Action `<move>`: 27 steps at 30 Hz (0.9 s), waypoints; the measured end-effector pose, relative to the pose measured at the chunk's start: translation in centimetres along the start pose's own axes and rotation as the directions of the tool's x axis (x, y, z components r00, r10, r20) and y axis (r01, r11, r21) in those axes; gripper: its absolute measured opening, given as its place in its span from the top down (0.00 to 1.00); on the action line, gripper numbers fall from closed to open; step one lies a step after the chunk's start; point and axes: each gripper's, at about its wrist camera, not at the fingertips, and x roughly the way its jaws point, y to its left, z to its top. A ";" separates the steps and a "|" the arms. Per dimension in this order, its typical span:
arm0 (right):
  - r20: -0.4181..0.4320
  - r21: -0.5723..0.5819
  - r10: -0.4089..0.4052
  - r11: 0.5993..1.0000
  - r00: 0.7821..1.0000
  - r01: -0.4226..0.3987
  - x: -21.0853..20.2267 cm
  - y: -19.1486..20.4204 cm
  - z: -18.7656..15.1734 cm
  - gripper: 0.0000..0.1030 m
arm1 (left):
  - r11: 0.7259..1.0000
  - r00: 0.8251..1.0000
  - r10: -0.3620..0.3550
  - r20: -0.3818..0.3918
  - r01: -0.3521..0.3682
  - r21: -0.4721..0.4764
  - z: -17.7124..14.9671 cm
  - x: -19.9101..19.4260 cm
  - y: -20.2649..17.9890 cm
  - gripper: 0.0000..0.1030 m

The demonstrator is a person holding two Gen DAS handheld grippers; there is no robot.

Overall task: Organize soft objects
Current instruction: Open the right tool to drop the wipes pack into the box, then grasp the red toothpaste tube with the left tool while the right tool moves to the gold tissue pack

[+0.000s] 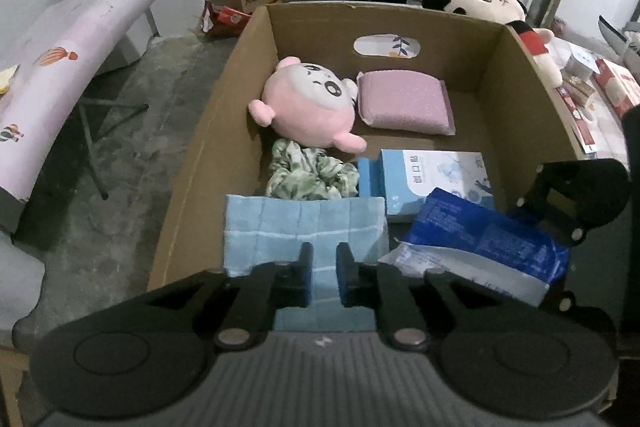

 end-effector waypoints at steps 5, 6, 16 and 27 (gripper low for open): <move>0.027 -0.114 -0.112 0.987 0.993 0.114 -0.7 1.0 -0.3 0.13 | 0.999 1.000 0.026 0.017 -0.026 0.019 -0.3 -0.4 -0.3 0.80; 0.039 -0.119 -0.116 0.986 0.993 0.119 -1.0 0.9 -0.4 0.12 | 1.000 1.000 0.021 0.021 -0.021 0.018 -0.4 -0.6 -0.4 0.80; 0.250 0.014 -0.242 0.969 0.938 0.246 -6.6 -3.7 -1.2 0.12 | 0.999 0.997 0.007 0.075 -0.010 0.031 0.6 -2.7 -2.4 0.80; 0.532 0.539 -0.480 0.827 0.697 0.159 -18.7 -15.4 -16.9 0.11 | 0.990 0.974 -0.106 0.201 0.084 0.113 0.9 -8.6 -9.6 0.80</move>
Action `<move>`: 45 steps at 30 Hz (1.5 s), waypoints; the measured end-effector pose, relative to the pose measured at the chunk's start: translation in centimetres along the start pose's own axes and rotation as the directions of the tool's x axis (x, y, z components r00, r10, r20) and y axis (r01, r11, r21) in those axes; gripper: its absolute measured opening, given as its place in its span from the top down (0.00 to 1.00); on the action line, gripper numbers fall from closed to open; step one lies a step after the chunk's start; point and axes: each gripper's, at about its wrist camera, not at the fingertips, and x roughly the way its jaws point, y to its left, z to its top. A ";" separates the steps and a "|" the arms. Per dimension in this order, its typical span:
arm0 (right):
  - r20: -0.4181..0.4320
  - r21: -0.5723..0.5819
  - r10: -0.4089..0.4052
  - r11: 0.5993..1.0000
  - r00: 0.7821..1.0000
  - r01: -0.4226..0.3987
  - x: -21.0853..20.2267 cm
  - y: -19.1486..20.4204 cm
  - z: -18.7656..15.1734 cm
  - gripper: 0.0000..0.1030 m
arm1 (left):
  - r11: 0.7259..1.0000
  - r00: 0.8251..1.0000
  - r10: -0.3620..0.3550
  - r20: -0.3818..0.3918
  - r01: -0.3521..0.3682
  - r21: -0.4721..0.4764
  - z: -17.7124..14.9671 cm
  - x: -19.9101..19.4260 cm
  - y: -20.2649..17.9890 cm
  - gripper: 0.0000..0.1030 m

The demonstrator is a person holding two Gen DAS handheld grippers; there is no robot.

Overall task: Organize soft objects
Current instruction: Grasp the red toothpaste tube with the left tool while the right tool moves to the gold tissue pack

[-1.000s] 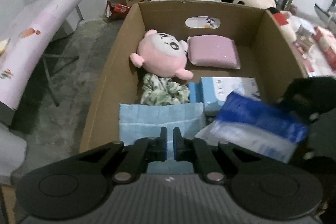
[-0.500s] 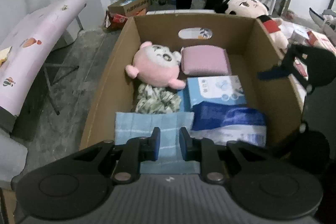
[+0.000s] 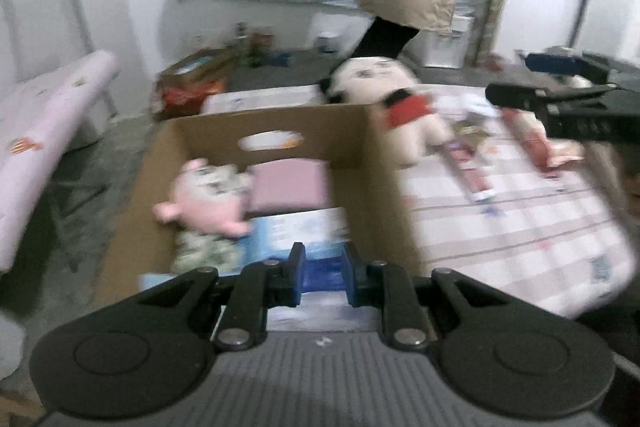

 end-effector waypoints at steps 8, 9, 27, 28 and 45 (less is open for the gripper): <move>-0.064 0.279 -0.126 0.950 0.990 0.139 -2.2 -14.3 -9.9 0.12 | 0.984 0.987 -0.156 -0.037 0.159 0.080 4.3 5.3 -10.3 0.73; -0.067 0.310 -0.123 0.941 0.990 0.138 -2.3 -15.4 -11.1 0.12 | 0.983 0.985 -0.164 -0.043 0.167 0.079 5.1 6.8 -11.5 0.73; -0.109 0.454 -0.064 0.884 0.992 0.107 3.2 -22.0 -16.4 0.14 | 0.977 0.984 -0.141 -0.110 0.120 -0.177 9.4 28.7 -18.4 0.69; -0.112 0.455 -0.063 0.884 0.992 0.108 3.3 -22.0 -16.5 0.14 | 0.978 0.986 -0.135 -0.095 0.117 -0.175 9.4 28.8 -18.5 0.71; -0.152 0.238 0.104 0.969 0.983 -0.065 12.5 -17.7 -13.7 0.12 | 0.968 0.974 -0.172 -0.145 0.140 -0.209 5.6 25.1 -15.0 0.72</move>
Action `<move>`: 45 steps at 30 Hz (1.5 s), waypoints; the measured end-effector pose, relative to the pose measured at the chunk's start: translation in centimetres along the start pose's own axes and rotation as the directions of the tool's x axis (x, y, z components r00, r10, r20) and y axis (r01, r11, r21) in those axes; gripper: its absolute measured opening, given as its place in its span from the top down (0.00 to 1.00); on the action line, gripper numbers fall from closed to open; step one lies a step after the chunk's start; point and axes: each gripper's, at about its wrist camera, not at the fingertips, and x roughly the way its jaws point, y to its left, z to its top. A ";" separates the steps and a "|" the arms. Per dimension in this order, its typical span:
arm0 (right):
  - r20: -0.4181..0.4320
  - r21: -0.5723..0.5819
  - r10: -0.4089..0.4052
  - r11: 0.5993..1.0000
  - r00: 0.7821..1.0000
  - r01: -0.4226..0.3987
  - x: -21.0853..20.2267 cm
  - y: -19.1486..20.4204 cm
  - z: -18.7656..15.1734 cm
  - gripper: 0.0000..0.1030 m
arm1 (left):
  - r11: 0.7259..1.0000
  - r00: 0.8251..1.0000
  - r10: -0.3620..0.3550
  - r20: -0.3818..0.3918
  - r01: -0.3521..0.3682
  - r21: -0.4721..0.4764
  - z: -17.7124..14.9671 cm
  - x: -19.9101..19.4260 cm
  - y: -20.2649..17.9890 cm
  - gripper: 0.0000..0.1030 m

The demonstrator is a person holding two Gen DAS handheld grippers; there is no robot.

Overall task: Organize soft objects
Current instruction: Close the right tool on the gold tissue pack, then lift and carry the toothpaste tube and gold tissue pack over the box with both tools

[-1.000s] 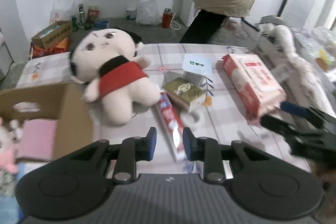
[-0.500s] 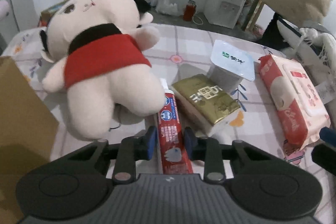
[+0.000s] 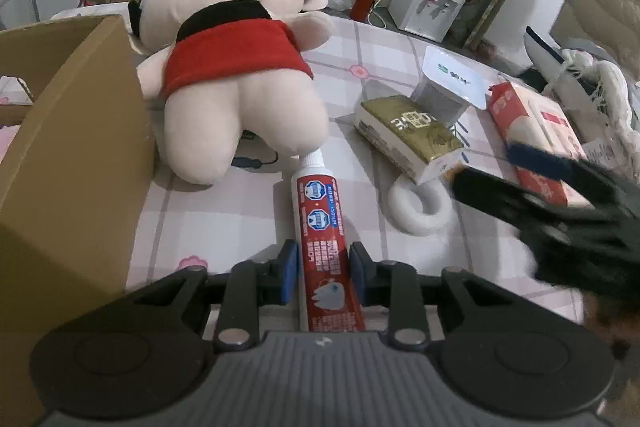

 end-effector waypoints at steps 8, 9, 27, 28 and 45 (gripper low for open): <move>-0.080 0.079 0.044 0.996 0.996 -0.037 5.0 -0.2 0.8 0.53 | 1.000 1.000 -0.017 0.002 0.017 0.005 0.0 0.1 0.3 0.72; -0.079 0.089 0.047 0.995 0.996 -0.040 5.3 -0.2 0.6 0.53 | 1.000 1.000 -0.016 0.003 0.016 0.010 -0.2 0.0 0.3 0.72; -0.093 0.077 0.062 0.995 0.994 -0.055 6.8 0.3 1.1 0.20 | 0.999 1.000 0.009 0.029 -0.010 0.040 -0.6 0.0 -0.4 0.71; -0.095 0.070 0.065 0.996 0.993 -0.059 7.2 0.5 1.2 0.20 | 0.999 1.000 0.008 0.029 -0.009 0.041 -0.6 0.0 -0.3 0.71; -0.034 0.065 0.031 0.997 0.999 -0.028 3.8 1.7 1.4 0.52 | 0.999 1.000 0.013 0.011 -0.014 0.041 -1.0 -0.6 -0.3 0.71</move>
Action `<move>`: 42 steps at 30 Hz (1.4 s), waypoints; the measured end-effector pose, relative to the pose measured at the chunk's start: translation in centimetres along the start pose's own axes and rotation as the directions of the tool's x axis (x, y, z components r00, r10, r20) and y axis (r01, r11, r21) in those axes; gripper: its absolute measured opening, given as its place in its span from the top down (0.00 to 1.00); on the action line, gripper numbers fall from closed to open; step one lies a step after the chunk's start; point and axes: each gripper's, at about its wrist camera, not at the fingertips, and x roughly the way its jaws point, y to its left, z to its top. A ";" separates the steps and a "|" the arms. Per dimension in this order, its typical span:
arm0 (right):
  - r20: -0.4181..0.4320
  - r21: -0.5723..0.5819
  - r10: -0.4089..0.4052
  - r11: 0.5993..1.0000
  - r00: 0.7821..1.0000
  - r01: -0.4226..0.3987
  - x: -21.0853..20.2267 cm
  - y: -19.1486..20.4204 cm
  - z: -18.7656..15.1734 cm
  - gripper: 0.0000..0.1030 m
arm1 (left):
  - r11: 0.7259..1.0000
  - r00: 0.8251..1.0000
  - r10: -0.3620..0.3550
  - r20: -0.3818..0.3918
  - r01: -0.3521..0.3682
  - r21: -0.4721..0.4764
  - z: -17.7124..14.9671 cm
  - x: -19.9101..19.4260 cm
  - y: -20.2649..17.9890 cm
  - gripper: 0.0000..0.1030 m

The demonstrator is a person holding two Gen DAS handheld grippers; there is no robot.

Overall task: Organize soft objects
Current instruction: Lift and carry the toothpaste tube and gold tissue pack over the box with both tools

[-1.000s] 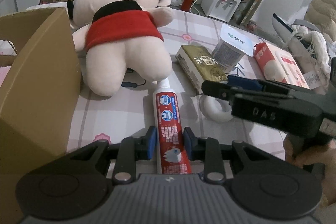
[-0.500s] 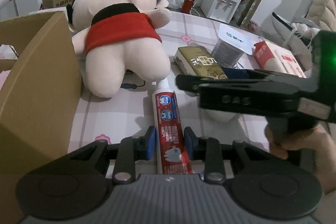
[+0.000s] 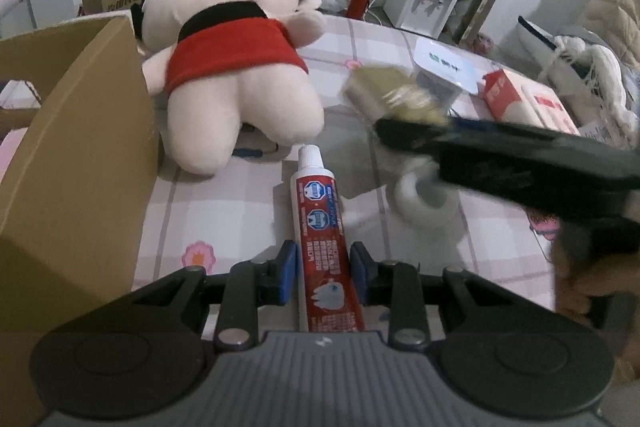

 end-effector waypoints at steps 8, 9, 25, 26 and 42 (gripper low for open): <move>0.049 0.148 -0.038 0.989 0.998 0.030 -8.7 -1.2 -3.4 0.52 | 1.000 1.000 0.008 0.007 -0.009 0.014 -3.0 -1.9 0.1 0.70; 0.050 0.170 -0.046 0.985 0.998 0.037 -9.7 -1.4 -4.4 0.52 | 1.000 1.000 0.017 0.018 -0.018 0.024 -3.6 -2.2 0.0 0.70; -0.051 0.138 -0.026 0.990 0.998 0.033 -13.4 1.5 -11.2 0.09 | 0.977 0.988 0.115 0.101 -0.131 0.170 -7.6 -5.2 -1.6 0.42; -0.070 0.141 -0.022 0.989 0.997 0.032 -13.2 1.5 -11.2 0.09 | 0.976 0.989 0.115 0.094 -0.130 0.173 -7.5 -4.9 -1.7 0.44; 0.003 0.238 -0.012 0.971 1.000 0.011 -13.5 -0.4 -11.2 0.20 | 0.959 0.990 0.115 0.082 -0.132 0.251 -8.3 -4.5 -3.6 0.33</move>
